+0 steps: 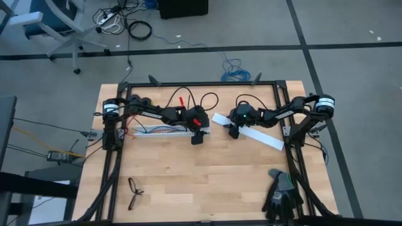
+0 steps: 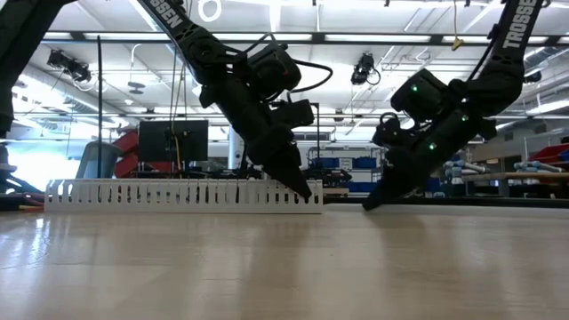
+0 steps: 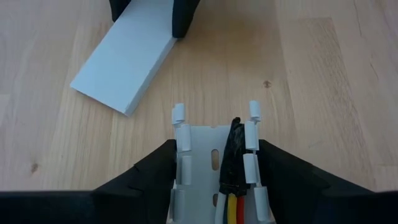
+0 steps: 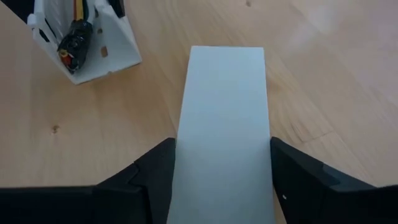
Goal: Ziptie cables
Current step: Close the white cable duct
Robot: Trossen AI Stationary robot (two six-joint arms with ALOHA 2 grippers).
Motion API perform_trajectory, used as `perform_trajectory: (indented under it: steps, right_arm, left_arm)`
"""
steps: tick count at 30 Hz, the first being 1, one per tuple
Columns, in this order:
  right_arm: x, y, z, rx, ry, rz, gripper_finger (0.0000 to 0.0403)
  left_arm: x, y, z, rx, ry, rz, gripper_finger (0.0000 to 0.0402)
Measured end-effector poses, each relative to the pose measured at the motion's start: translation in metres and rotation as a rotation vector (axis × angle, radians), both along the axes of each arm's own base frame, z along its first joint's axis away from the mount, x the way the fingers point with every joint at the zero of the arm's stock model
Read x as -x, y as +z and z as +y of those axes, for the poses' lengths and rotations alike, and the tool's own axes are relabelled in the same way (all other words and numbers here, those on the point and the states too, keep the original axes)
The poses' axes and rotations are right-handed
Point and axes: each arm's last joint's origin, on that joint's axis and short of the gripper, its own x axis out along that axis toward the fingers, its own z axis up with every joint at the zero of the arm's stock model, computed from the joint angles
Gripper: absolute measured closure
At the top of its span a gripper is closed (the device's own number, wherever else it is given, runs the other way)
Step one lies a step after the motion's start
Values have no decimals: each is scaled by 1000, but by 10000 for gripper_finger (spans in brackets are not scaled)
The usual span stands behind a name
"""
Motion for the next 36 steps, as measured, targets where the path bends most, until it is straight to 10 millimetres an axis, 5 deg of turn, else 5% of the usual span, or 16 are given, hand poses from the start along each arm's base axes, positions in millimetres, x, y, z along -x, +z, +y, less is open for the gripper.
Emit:
perform_trajectory:
  steps: [15, 36]
  right_arm:
    - [-1, 1, 0, -8, 13, -21, 190]
    - [-3, 1, 3, -85, -32, -17, 134]
  left_arm:
    - [4, 1, -1, -2, -13, 48, 182]
    - [8, 1, -1, -10, -31, 76, 183]
